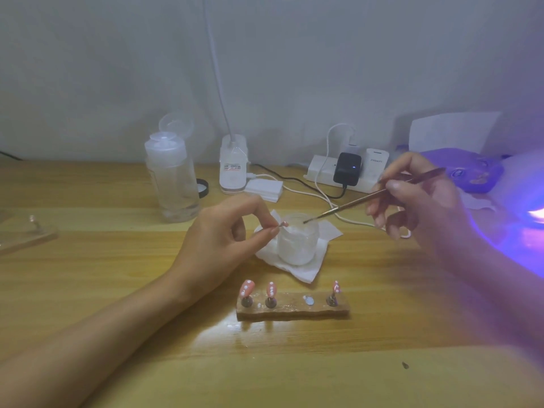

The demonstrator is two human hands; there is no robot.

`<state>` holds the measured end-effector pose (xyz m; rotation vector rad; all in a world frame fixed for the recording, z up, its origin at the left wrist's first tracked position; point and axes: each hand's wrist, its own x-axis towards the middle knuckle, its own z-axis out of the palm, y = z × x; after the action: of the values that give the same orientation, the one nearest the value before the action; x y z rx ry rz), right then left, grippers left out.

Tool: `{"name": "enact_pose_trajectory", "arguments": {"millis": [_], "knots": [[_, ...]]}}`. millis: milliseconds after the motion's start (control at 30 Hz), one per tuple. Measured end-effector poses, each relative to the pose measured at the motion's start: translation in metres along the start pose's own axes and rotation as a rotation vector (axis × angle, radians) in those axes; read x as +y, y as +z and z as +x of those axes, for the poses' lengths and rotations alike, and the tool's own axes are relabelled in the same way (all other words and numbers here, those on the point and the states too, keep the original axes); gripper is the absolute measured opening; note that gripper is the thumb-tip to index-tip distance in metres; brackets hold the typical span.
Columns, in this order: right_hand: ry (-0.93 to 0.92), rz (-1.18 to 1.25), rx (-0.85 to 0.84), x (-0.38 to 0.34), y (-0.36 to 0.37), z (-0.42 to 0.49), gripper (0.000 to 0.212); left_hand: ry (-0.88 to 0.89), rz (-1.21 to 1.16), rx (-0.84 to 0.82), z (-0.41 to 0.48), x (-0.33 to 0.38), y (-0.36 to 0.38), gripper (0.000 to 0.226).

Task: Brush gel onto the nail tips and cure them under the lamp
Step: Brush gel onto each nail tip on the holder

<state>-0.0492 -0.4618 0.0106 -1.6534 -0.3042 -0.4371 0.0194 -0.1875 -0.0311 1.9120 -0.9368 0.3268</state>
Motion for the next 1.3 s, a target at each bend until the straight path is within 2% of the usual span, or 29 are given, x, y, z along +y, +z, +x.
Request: {"name": "enact_pose_trajectory", "arguments": {"millis": [133, 267, 433, 533, 667, 900, 1067, 1200, 1300], "knots": [[-0.103, -0.085, -0.047, -0.008, -0.003, 0.001, 0.014, 0.02, 0.019, -0.002, 0.001, 0.001, 0.001, 0.012], [-0.103, -0.124, -0.027, -0.013, -0.012, 0.004, 0.008, 0.033, 0.032, -0.01, 0.001, 0.001, 0.001, 0.007], [0.042, 0.137, 0.201, 0.002, 0.007, -0.002, 0.023, 0.057, 0.045, -0.008, 0.002, 0.003, 0.001, 0.012], [0.194, 0.257, 0.264, 0.014, 0.024, -0.009, 0.026, 0.053, 0.051, -0.011, 0.002, 0.003, 0.001, 0.016], [0.277, 0.352, 0.24, 0.02, 0.034, -0.013, 0.025, 0.045, 0.051, -0.016, 0.002, 0.005, 0.0, 0.013], [0.257, 0.299, 0.194, 0.02, 0.037, -0.013, 0.026, 0.023, 0.048, -0.031, 0.003, 0.005, 0.0, 0.014], [0.262, 0.33, 0.259, 0.022, 0.034, -0.014, 0.028, 0.023, 0.062, -0.037, 0.003, 0.005, 0.001, 0.016], [0.224, 0.273, 0.196, 0.021, 0.037, -0.015, 0.025, 0.022, 0.07, -0.04, 0.003, 0.005, 0.0, 0.016], [0.236, 0.267, 0.233, 0.023, 0.035, -0.015, 0.028, 0.018, 0.057, -0.036, 0.002, 0.005, 0.0, 0.013]]}}
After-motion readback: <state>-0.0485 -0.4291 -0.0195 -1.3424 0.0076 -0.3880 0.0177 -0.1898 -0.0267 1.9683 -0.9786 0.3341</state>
